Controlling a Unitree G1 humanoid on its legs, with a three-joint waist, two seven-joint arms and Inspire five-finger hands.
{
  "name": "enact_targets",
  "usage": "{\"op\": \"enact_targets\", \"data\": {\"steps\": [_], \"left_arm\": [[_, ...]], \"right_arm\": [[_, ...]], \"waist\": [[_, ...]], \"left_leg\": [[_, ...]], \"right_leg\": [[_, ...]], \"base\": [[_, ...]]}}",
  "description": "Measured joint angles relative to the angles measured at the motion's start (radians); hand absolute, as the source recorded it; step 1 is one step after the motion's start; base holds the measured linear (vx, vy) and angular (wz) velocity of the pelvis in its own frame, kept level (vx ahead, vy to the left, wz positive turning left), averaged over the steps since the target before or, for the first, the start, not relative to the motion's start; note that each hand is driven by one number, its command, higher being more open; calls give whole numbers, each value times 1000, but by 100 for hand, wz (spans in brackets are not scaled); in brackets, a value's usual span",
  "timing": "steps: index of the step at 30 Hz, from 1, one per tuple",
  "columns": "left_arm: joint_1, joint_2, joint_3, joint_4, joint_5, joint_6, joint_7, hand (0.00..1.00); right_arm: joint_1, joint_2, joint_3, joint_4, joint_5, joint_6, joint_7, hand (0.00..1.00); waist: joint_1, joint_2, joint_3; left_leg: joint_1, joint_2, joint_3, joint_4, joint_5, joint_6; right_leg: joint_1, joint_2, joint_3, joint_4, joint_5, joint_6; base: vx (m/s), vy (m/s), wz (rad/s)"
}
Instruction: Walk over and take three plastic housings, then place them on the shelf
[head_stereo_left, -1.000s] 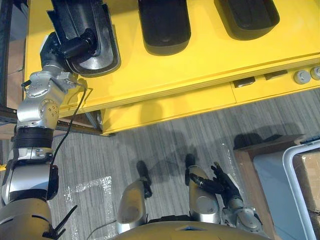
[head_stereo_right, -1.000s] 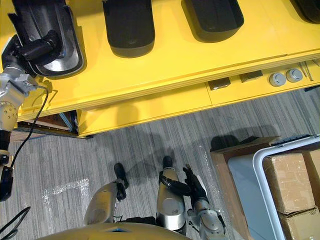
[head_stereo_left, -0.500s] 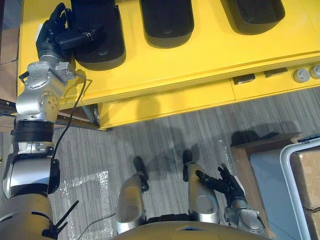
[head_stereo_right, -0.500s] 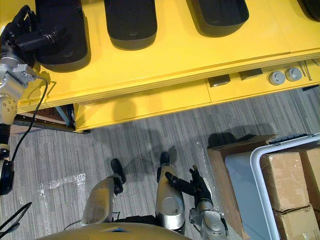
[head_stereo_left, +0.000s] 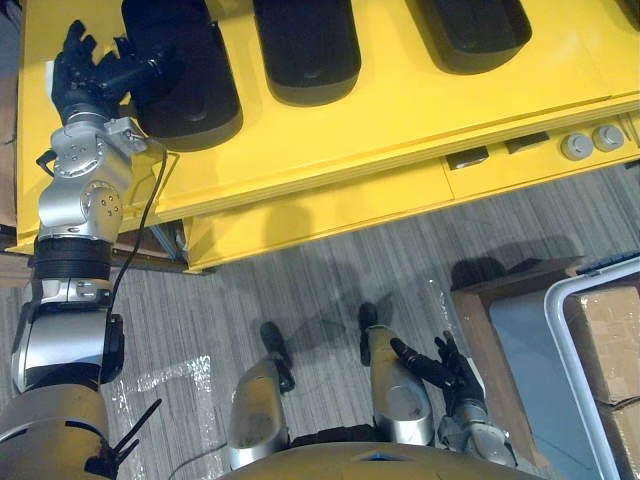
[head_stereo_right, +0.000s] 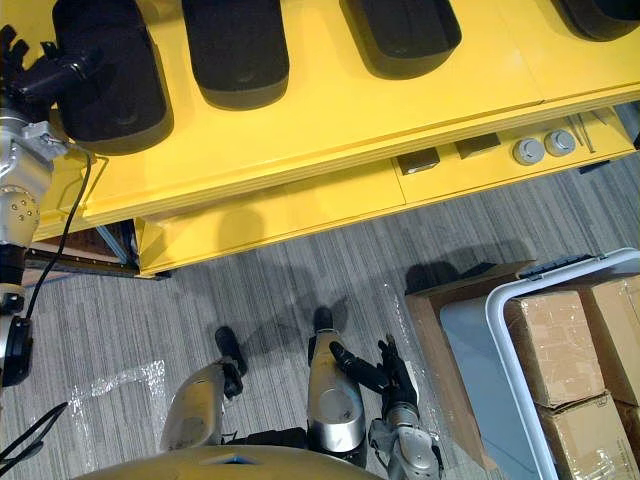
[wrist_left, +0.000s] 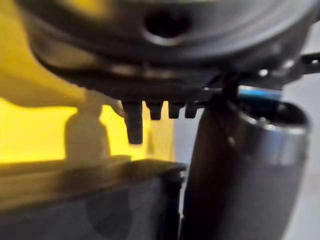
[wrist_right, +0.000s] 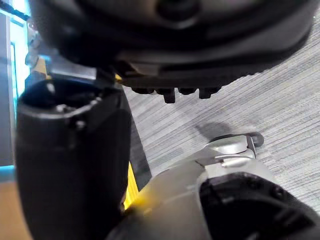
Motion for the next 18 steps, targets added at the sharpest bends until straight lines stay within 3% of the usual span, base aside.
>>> {"op": "enact_targets", "data": {"steps": [3,7,10,13,16,18], "left_arm": [[-11,44,11,-3,39,0,10,100],[-18,93,52,-13,102,-24,9,100],[21,94,98,-109,119,-64,-17,100],[103,94,131,-248,120,-136,-70,100],[202,89,165,-413,120,-161,-119,100],[392,12,194,-640,120,-214,-179,100]], "right_arm": [[9,24,-24,16,0,-4,-29,100],[9,64,-99,58,5,-28,-137,100],[9,92,-183,76,101,-82,-192,100],[-4,100,-284,40,121,-159,-237,100],[-30,110,-358,-108,117,-190,-265,100],[-26,109,-392,-318,69,-221,-300,100]], "waist": [[-3,4,-6],[1,36,-50],[13,60,-127],[18,84,-206],[13,93,-229],[17,107,-263]], "left_leg": [[37,0,1,-20,-1,0],[86,-5,3,-53,0,1],[113,-4,9,-88,0,1],[143,-7,21,-118,0,1],[179,-13,21,-145,0,1],[200,-18,18,-171,0,1]], "right_leg": [[42,5,-4,-27,0,0],[99,9,-9,-78,3,5],[136,18,-11,-138,16,9],[179,21,-11,-202,34,13],[213,20,-13,-222,39,16],[231,18,-22,-233,40,18]], "base": [[75,-5,-2],[88,7,-2],[112,15,-5],[99,31,-6],[45,21,-3],[30,23,6]]}}
